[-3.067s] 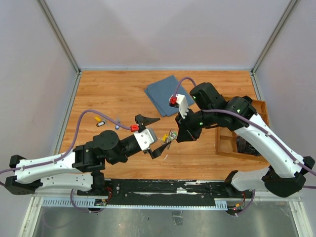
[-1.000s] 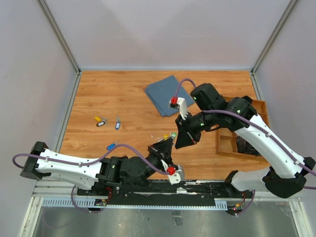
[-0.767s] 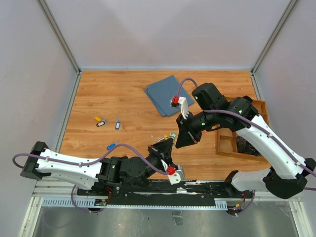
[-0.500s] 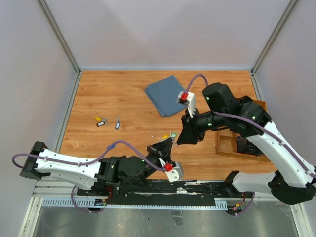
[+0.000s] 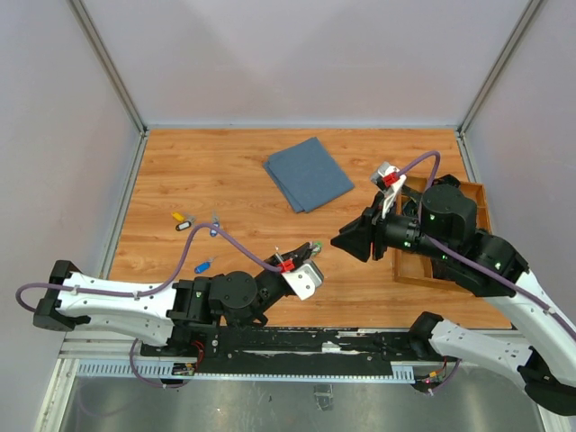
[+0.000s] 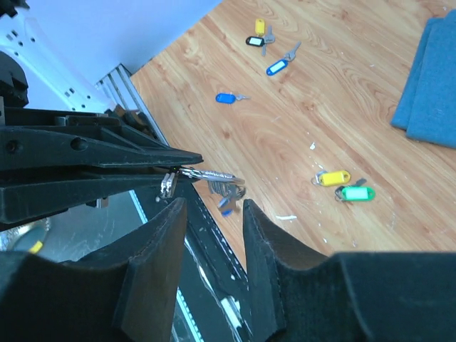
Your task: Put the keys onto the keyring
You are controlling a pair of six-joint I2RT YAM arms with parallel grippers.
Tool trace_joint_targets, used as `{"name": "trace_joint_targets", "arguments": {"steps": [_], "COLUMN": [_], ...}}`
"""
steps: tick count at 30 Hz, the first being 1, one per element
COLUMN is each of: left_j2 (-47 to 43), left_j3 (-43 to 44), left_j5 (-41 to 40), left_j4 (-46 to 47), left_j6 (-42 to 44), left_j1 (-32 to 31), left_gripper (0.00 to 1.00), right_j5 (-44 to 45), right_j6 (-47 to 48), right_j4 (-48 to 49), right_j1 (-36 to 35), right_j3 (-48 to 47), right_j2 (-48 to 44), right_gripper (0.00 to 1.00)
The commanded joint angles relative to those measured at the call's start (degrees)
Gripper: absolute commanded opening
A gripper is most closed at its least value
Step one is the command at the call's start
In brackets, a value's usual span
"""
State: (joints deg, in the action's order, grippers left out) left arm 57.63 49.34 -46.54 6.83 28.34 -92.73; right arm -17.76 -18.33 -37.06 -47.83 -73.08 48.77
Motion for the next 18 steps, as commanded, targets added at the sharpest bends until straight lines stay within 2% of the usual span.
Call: {"name": "trace_joint_targets", "arguments": {"steps": [1, 9, 18], "left_j2": [0.95, 2.40, 2.43], "left_j3": [2.97, 3.81, 4.36], "left_j5": [0.15, -0.47, -0.33], "left_j4": [-1.22, -2.81, -3.40], "left_j6": [-6.58, -6.77, -7.02], "left_j1": [1.94, 3.01, 3.92], "left_gripper": [0.01, 0.01, 0.01], "right_j5": [-0.14, -2.45, -3.91], "right_j6": [-4.61, -3.47, -1.96], "right_j4": [8.49, 8.56, 3.81], "right_j1": [0.17, -0.99, -2.88], "right_j3": [2.17, 1.30, 0.17], "right_j2": [0.08, 1.48, 5.76], "right_gripper": [0.39, 0.39, 0.35]}}
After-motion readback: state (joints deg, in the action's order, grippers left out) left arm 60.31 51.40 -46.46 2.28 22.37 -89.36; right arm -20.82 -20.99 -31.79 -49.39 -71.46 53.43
